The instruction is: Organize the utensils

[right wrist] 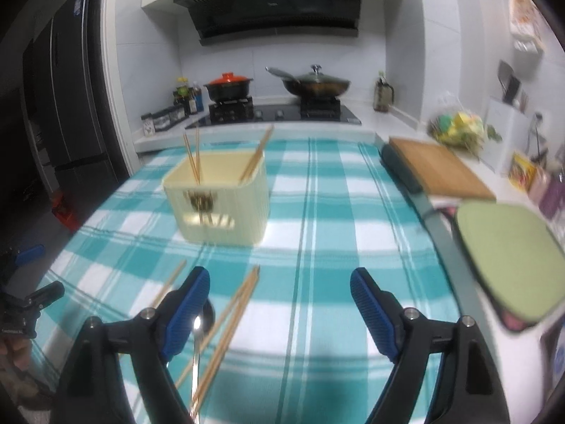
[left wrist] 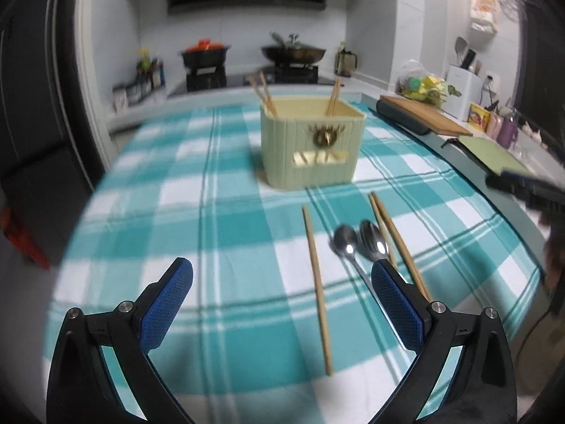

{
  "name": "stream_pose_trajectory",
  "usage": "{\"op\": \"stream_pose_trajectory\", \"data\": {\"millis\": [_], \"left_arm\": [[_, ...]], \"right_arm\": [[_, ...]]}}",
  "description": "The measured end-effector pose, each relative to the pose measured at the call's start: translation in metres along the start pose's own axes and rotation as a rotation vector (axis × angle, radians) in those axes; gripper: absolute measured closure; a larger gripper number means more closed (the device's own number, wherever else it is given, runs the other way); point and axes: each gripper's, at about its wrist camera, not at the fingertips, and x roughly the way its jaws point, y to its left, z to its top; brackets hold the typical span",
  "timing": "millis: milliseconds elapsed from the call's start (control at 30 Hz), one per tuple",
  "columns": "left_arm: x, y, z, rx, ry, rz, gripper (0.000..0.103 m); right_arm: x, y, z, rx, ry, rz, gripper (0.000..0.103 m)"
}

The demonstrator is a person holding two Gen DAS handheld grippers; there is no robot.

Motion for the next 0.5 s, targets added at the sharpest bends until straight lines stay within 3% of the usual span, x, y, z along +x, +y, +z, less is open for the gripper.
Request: {"op": "stream_pose_trajectory", "data": {"millis": [233,500], "left_arm": [[0.014,0.004,-0.034,-0.101,0.090,-0.013,0.002],[0.016,0.000,-0.047,-0.109,0.117,-0.010,0.002]], "right_arm": [[0.006,0.008,-0.096,0.048,0.068,-0.008,0.015],[0.013,0.016,-0.117,0.050,0.079,-0.032,0.015]]}}
